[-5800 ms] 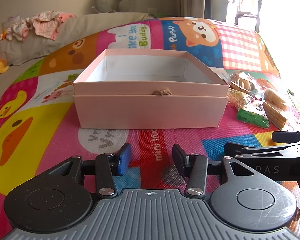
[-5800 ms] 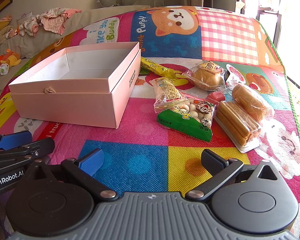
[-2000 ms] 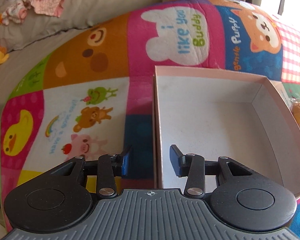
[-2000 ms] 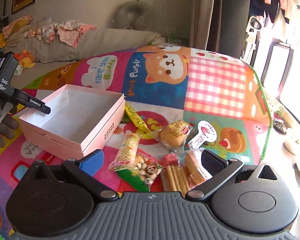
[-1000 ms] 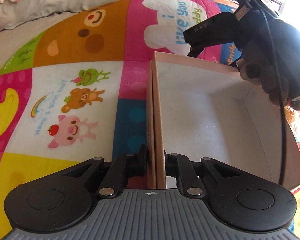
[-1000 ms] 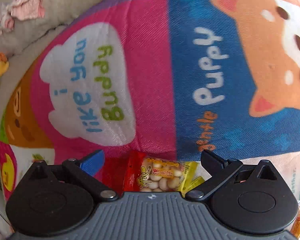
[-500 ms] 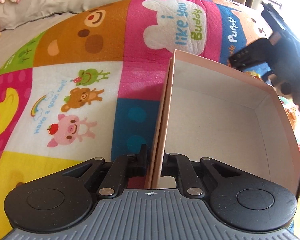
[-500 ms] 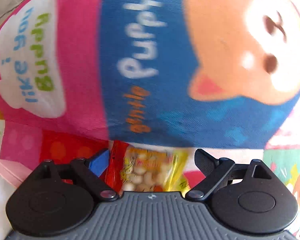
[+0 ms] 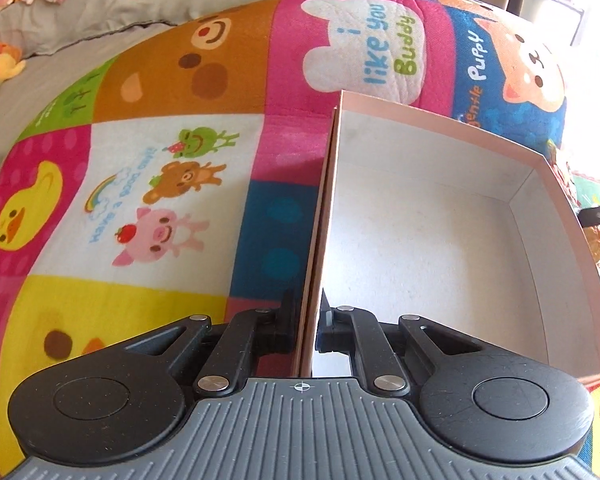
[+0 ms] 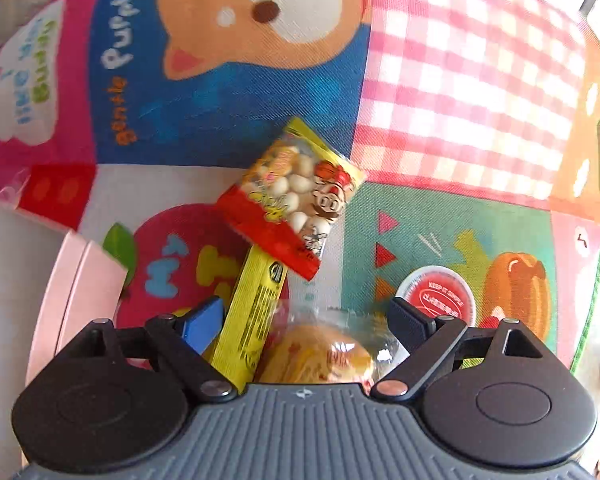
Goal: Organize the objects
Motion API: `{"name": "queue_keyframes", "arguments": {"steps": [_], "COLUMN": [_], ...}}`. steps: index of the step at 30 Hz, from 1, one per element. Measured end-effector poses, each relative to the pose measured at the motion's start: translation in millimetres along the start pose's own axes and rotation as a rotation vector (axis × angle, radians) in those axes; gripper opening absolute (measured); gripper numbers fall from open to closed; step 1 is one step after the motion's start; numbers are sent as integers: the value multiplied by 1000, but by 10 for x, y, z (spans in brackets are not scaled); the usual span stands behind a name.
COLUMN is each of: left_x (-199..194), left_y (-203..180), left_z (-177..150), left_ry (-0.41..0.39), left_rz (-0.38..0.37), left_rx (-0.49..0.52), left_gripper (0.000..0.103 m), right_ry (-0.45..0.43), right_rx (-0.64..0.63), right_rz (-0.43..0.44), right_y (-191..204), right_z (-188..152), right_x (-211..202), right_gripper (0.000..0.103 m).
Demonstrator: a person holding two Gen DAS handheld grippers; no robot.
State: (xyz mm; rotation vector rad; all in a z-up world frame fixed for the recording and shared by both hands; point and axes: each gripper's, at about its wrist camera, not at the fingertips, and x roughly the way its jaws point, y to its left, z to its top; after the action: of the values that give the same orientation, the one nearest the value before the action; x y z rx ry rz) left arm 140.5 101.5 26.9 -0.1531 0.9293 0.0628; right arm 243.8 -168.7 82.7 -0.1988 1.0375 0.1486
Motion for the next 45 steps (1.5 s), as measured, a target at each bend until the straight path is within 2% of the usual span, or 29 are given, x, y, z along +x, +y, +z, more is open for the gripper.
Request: {"name": "queue_keyframes", "arguments": {"steps": [1, 3, 4, 5, 8, 10, 15, 20, 24, 25, 26, 28, 30, 32, 36, 40, 42, 43, 45], "left_x": [-18, -46, -51, -48, -1, 29, -3, -45, -56, -59, -63, -78, -99, -113, -93, -63, -65, -66, -71], "left_y": [-7, -26, -31, -35, -20, 2, -54, -92, -112, -119, -124, -140, -156, -170, -170, -162, -157, -159, -166], "left_z": [-21, -41, -37, -29, 29, 62, -17, -93, -119, -127, -136, -162, -193, -211, -173, -128, -128, -131, -141], "left_ry": [7, 21, 29, 33, 37, 37, 14, 1, -12, -15, -17, -18, -17, -17, -11, -5, 0, -1, -3], "left_rz": [-4, -12, -17, -17, -22, -26, -31, -30, -20, -19, -18, -20, -25, -25, -20, -16, -19, -19, -17], "left_rx": [1, 10, 14, 17, 16, -9, 5, 6, -1, -2, -3, 0, 5, 12, 4, 4, 5, 9, 11], "left_gripper": [10, 10, 11, 11, 11, 11, 10, 11, 11, 11, 11, 12, 13, 13, 12, 11, 11, 11, 11], "right_ry": [-52, -122, -159, -193, -318, -358, -294, -279, -288, -288, -289, -276, -254, -251, -275, -245, -227, -215, -205], "right_rx": [-25, -51, -62, -74, -133, -180, -107, -112, -7, 3, 9, 15, 12, 21, 66, 181, 188, 170, 122], "right_rz": [37, 119, 155, 168, 116, 67, 100, 10, 51, 57, 63, 66, 112, 178, 87, 83, 94, 103, 77], "right_y": [50, -63, -282, -279, -276, -326, -502, -526, -631, -622, -598, -544, -517, -531, -565, -672, -674, -651, -597], "right_z": [-122, -297, -417, -522, -830, -1053, -1457, -1808, -1903, -1919, -1941, -1977, -2005, -2028, -1897, -1626, -1579, -1592, -1666], "right_x": [-188, -378, -371, -474, -733, -883, -755, -537, -491, -479, -463, -443, -453, -501, -461, -210, -196, -216, -282], "right_gripper": [90, 90, 90, 90, 90, 90, 90, 90, 89, 85, 76, 67, 59, 57, 57, 57, 50, 37, 35]}}
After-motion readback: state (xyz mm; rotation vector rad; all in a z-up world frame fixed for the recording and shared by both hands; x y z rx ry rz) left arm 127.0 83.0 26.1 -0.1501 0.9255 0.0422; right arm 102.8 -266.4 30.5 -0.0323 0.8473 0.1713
